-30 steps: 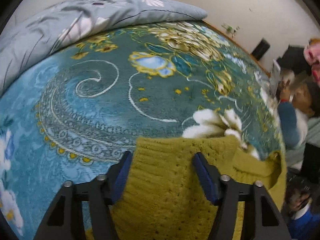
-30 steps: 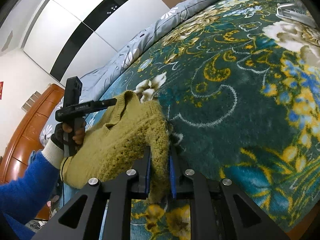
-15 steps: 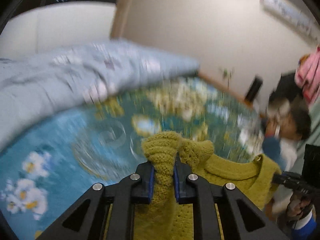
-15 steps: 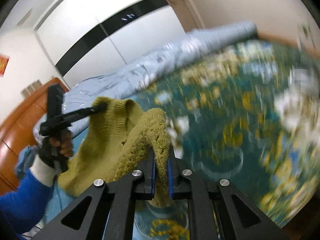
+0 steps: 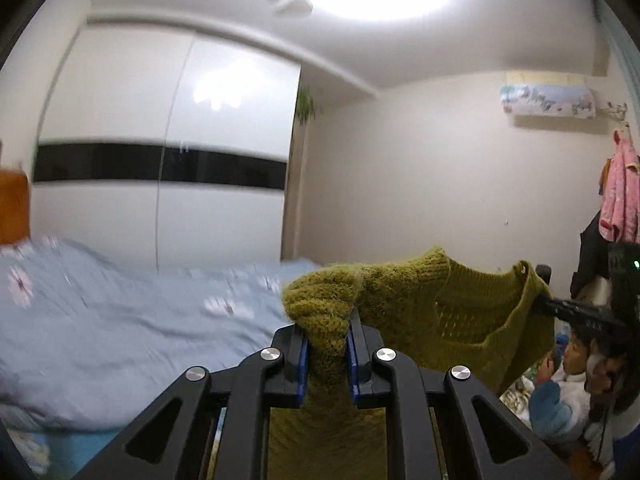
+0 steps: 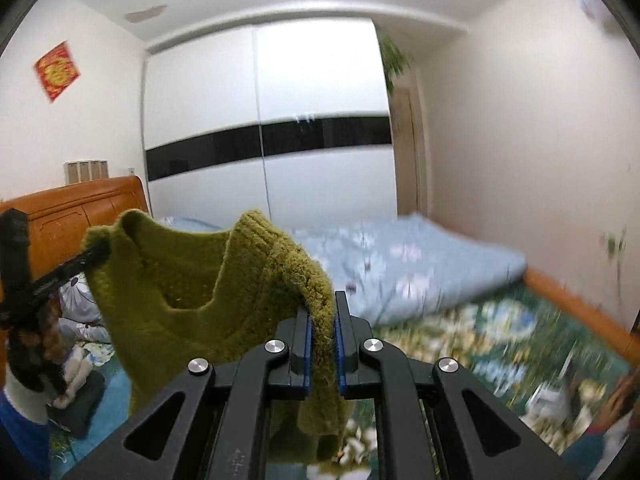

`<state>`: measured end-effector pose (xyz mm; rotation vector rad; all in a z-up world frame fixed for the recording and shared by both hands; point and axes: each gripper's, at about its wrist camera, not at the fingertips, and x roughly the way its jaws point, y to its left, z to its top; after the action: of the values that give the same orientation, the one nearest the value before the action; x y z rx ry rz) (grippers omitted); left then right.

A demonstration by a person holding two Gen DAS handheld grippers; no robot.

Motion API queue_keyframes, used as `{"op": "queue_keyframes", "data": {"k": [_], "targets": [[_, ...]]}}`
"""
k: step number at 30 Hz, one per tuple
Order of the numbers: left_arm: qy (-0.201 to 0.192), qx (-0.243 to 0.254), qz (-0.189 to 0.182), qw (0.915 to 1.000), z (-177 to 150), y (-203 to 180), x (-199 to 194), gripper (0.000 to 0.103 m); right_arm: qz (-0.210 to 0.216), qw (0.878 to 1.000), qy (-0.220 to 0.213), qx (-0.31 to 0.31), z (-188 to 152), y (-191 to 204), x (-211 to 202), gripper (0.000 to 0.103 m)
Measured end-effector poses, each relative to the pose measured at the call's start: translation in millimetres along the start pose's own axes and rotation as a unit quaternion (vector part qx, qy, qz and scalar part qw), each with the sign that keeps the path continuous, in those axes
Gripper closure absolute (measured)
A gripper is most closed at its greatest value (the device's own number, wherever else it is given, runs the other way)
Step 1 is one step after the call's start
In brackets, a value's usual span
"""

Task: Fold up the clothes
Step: 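Lift the sweater by its shoulders with both grippers, shaking it open, then lower the sweater flat onto the blanket and open both grippers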

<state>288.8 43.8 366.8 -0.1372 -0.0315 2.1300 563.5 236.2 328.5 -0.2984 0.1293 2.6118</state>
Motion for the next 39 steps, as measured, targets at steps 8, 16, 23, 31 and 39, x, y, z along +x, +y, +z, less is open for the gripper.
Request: {"op": "queue_keyframes", "data": {"k": [8,16,23,31,39], "targets": [[-0.079,0.039,0.007,0.9961,50.1,-21.8,-103.2,0.087,-0.001,0.995,-0.070,-0.066,50.5,43.1,-80.1,0.094],[-0.046,0.015,0.039,0.9981,71.5,15.4,-88.5,0.086,-0.008,0.991,-0.047,-0.122,98.8,77.0,-47.4,0.094],[0.101,-0.083,0.070,0.9889,-17.3,108.4,41.4,0.085,-0.019,0.985,0.114,-0.130,39.4,82.3,133.9,0.094],[0.221,-0.174,0.138,0.9498,-146.6,197.7,168.7,0.086,-0.016,0.962,0.253,-0.104,-73.6,80.0,307.7,0.094],[0.236,-0.215,0.186,0.9293,-207.9,231.9,213.1,0.086,-0.015,0.957,0.270,-0.102,-97.4,83.4,381.6,0.094]]}}
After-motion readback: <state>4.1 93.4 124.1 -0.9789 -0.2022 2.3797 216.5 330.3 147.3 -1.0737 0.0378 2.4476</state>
